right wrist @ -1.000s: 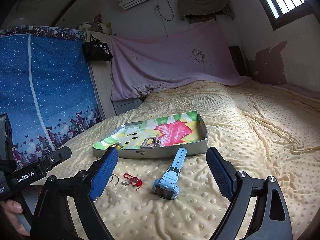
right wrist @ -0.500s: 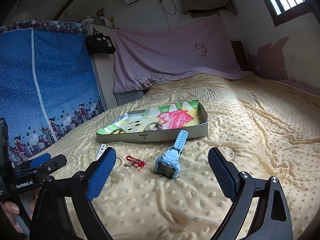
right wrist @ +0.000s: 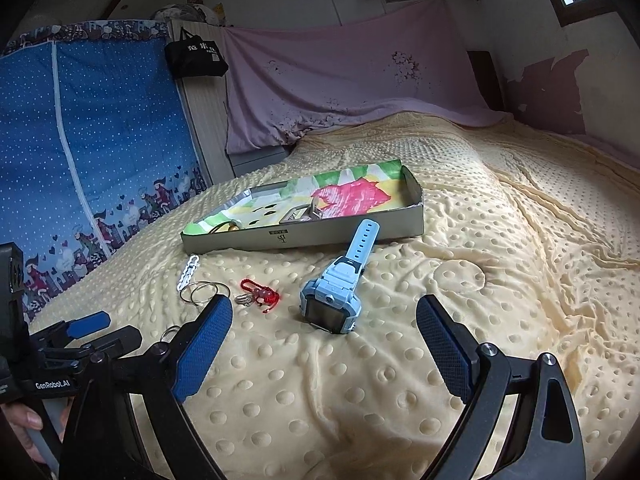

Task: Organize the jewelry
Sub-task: 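Grasp a silver ring with the left tool while the right tool grasps the light-blue watch, then carry the ring and watch into the grey tray and open both tools, then withdraw both tools from the tray back over the bed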

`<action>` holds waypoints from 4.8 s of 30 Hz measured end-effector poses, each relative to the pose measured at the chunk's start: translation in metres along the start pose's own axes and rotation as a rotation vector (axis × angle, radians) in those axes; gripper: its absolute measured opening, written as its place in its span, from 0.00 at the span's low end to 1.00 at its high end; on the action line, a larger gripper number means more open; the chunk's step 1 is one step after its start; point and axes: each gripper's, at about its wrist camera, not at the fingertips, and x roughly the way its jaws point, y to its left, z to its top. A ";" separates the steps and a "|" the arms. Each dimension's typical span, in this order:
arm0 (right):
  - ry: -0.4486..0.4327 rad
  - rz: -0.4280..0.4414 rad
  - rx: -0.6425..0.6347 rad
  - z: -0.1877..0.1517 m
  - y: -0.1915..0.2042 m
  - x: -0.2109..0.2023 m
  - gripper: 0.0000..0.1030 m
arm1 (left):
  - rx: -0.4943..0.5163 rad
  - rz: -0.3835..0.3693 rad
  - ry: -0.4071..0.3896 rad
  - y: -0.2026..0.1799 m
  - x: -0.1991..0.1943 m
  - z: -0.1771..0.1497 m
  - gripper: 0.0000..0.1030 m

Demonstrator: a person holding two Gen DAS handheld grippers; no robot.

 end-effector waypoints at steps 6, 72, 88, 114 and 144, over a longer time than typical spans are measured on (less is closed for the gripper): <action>0.054 0.024 0.002 0.004 -0.003 0.021 0.88 | -0.002 -0.062 0.055 0.000 0.013 -0.002 0.73; -0.026 0.058 -0.181 0.082 0.027 0.068 0.15 | -0.047 -0.186 -0.035 -0.016 0.064 0.107 0.28; 0.074 0.000 -0.132 0.104 0.012 0.162 0.15 | -0.123 -0.085 0.038 -0.001 0.159 0.131 0.28; -0.040 -0.007 -0.042 0.093 -0.006 0.104 0.48 | -0.131 -0.078 -0.100 -0.014 0.106 0.127 0.77; -0.151 0.031 -0.028 0.024 0.032 -0.057 0.96 | -0.106 0.060 -0.201 0.030 -0.063 0.024 1.00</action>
